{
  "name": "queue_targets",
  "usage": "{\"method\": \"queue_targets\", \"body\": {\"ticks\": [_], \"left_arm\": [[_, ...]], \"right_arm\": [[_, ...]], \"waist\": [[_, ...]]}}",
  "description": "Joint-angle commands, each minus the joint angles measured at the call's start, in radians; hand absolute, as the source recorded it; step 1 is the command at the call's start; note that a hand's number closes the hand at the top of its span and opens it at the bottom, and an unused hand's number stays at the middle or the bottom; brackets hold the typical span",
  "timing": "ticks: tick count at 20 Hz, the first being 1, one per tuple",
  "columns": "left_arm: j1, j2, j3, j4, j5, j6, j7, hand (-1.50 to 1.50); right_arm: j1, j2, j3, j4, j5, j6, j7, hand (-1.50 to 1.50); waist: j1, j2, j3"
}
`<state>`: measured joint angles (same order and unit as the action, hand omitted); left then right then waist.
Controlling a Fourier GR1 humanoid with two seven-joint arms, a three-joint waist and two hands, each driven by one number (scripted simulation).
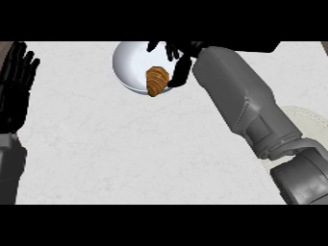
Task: Pick the croissant from the placemat and place it in the bowl
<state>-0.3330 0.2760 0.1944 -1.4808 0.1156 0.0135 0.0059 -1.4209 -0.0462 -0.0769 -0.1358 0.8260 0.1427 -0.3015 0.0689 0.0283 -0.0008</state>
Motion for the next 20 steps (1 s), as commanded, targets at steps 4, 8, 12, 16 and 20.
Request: {"method": "queue_targets", "body": {"ticks": [4, 8, 12, 16, 20], "left_arm": [[-0.038, -0.013, -0.021, -0.006, -0.013, 0.014, 0.018, 0.0], [-0.038, 0.008, 0.002, -0.007, -0.003, 0.007, 0.018, 0.0], [-0.026, -0.017, -0.02, -0.002, -0.015, 0.014, 0.008, 0.0], [-0.036, 0.005, -0.002, 0.019, -0.003, -0.008, -0.008, 0.0], [-0.02, 0.017, 0.006, -0.001, 0.001, -0.012, 0.004, 0.0]], "right_arm": [[0.037, 0.045, -0.136, 0.02, -0.133, -0.012, 0.003, -1.5], [0.077, 0.045, -0.199, -0.011, -0.195, -0.069, -0.068, -1.5], [0.077, -0.012, -0.277, -0.051, -0.265, -0.133, -0.105, -1.5], [0.086, -0.067, -0.325, -0.042, -0.301, -0.174, -0.087, -1.5], [0.092, -0.174, -0.394, -0.031, -0.362, -0.121, -0.073, -1.5]], "waist": [[0.02, 0.012, 0.002], [0.018, 0.011, 0.002], [0.015, 0.012, 0.002], [0.018, 0.016, 0.001], [0.027, 0.016, 0.002]]}}
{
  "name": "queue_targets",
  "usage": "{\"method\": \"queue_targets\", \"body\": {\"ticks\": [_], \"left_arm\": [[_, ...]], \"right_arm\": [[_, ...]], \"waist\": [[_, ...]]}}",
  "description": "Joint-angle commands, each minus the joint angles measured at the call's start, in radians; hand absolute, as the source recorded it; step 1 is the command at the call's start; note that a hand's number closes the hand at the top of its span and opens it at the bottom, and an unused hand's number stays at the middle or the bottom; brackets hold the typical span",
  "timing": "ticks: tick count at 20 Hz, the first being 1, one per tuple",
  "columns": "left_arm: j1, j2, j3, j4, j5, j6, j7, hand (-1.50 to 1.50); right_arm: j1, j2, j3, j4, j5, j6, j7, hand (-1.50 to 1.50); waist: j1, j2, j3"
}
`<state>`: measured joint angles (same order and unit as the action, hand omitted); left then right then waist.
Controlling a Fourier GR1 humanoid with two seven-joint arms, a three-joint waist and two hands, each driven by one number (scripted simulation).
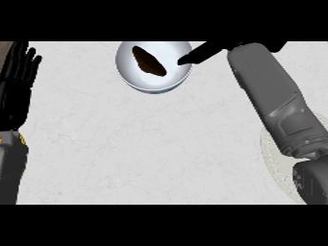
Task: Pick the croissant from the placemat and place it in the bowl
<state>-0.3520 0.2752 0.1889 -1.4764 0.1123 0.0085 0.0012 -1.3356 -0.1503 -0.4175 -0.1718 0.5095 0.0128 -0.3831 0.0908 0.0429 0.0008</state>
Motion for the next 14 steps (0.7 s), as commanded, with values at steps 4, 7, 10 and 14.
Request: {"method": "queue_targets", "body": {"ticks": [4, 7, 10, 14], "left_arm": [[-0.034, -0.013, -0.015, 0.004, -0.005, 0.005, 0.0, 0.0], [-0.008, 0.013, -0.008, -0.026, 0.009, -0.025, 0.012, 0.0], [-0.001, -0.016, -0.014, -0.004, 0.016, -0.026, -0.024, 0.0], [-0.038, -0.012, -0.027, -0.011, -0.006, -0.003, 0.008, 0.0]], "right_arm": [[0.032, -0.15, -0.082, 0.01, -0.071, 0.074, -0.033, -1.5], [0.076, -0.238, -0.108, 0.018, -0.095, 0.171, -0.075, -1.5], [0.096, -0.276, -0.118, 0.026, -0.102, 0.208, -0.094, -1.5], [0.101, -0.324, -0.12, 0.031, -0.103, 0.268, -0.105, -1.5]], "waist": [[0.011, 0.016, 0.002], [0.018, 0.01, 0.004], [0.027, 0.021, 0.003], [0.032, 0.023, 0.005]]}}
